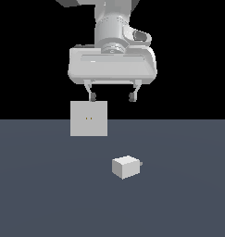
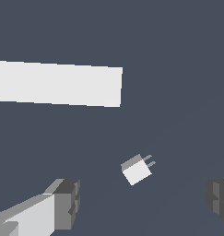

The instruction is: Plug the charger into the wall socket.

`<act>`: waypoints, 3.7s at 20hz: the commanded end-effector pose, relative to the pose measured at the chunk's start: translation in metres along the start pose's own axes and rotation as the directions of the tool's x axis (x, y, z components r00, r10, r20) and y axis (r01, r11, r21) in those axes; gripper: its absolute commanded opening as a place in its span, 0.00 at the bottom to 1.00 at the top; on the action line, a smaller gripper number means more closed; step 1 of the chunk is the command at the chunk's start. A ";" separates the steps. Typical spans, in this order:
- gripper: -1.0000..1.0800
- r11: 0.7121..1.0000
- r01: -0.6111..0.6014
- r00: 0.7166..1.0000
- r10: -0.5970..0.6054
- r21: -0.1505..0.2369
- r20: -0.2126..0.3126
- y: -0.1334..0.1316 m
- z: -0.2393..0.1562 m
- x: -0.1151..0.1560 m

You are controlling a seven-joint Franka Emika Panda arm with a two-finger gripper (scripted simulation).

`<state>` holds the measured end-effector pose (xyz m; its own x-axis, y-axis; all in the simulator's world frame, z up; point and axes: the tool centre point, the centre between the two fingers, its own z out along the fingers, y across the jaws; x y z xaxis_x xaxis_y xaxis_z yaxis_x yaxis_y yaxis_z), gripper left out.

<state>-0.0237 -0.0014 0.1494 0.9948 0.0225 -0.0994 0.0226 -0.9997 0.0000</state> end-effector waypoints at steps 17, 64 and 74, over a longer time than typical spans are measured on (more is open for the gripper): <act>0.96 0.984 -0.180 0.982 0.180 -0.003 -0.052 0.008 0.015 -0.009; 0.96 0.539 -0.838 0.504 0.824 0.084 -0.261 0.023 0.093 -0.049; 0.96 0.540 -0.837 0.505 0.823 0.084 -0.260 0.023 0.109 -0.048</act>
<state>-0.0815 -0.0251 0.0509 0.5474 -0.8104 0.2088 -0.8286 -0.5599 -0.0007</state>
